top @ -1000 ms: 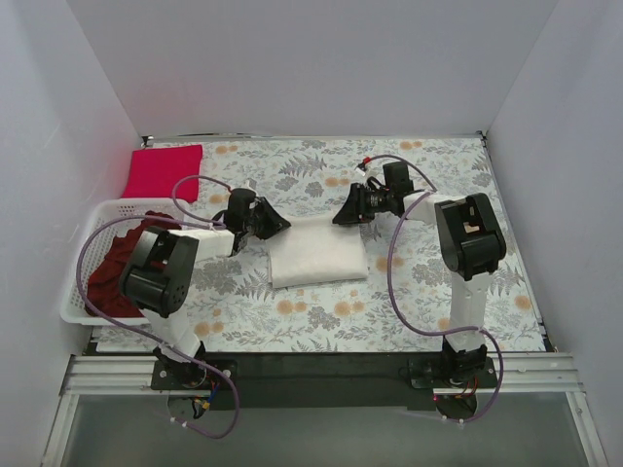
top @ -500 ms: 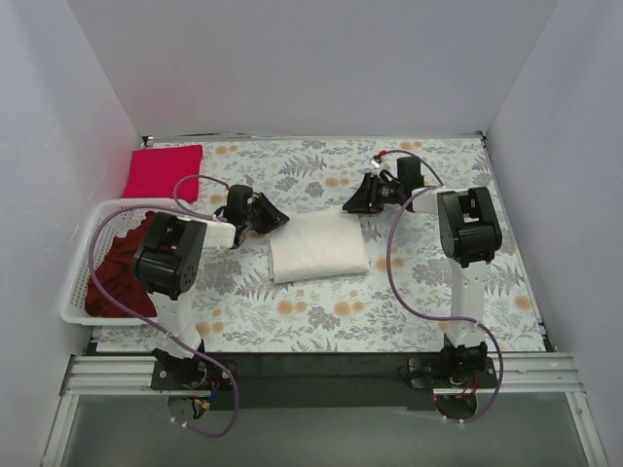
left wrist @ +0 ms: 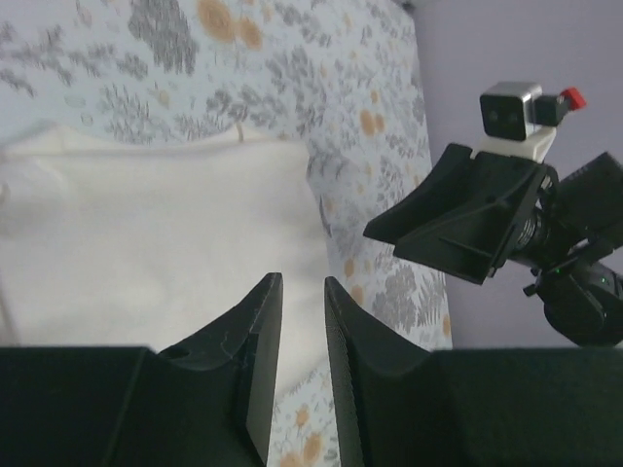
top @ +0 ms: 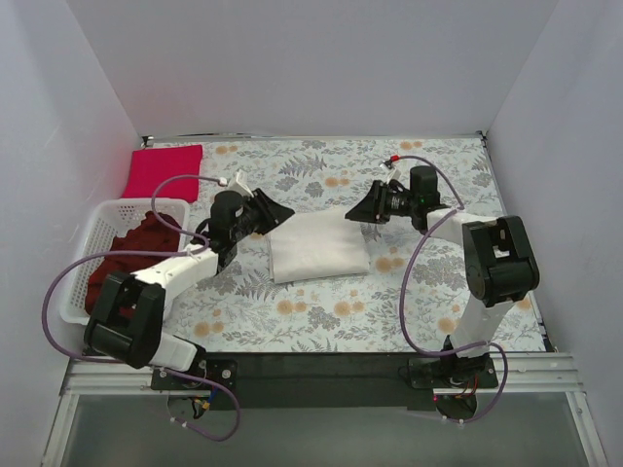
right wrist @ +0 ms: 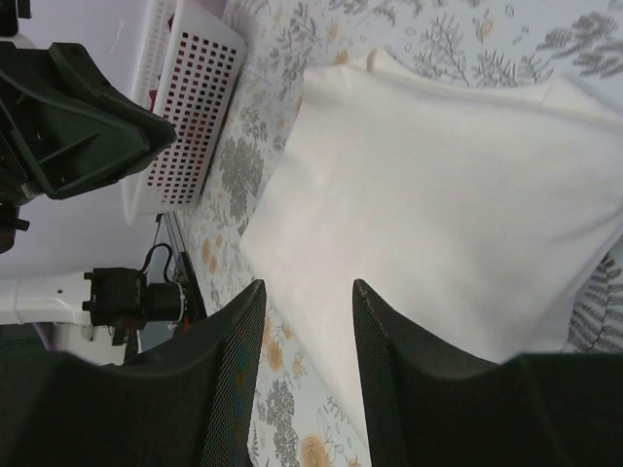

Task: Fold and stack the t-shirts
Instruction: Fold the tshirt

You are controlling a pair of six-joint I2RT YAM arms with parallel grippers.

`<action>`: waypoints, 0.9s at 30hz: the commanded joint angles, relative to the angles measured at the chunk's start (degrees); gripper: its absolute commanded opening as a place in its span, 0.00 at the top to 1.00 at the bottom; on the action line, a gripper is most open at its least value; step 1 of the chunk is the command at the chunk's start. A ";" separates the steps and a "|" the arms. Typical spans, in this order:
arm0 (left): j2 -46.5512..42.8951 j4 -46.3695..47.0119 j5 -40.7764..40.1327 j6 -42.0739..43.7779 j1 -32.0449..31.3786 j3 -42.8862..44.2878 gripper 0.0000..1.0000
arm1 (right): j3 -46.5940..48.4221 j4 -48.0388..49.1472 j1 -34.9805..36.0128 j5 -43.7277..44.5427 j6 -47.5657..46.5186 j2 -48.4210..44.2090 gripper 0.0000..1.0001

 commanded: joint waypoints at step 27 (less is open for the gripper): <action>-4.61 0.32 -0.90 -7.72 -11.68 -12.40 0.87 | -17.48 22.09 15.31 7.19 13.98 -7.41 0.50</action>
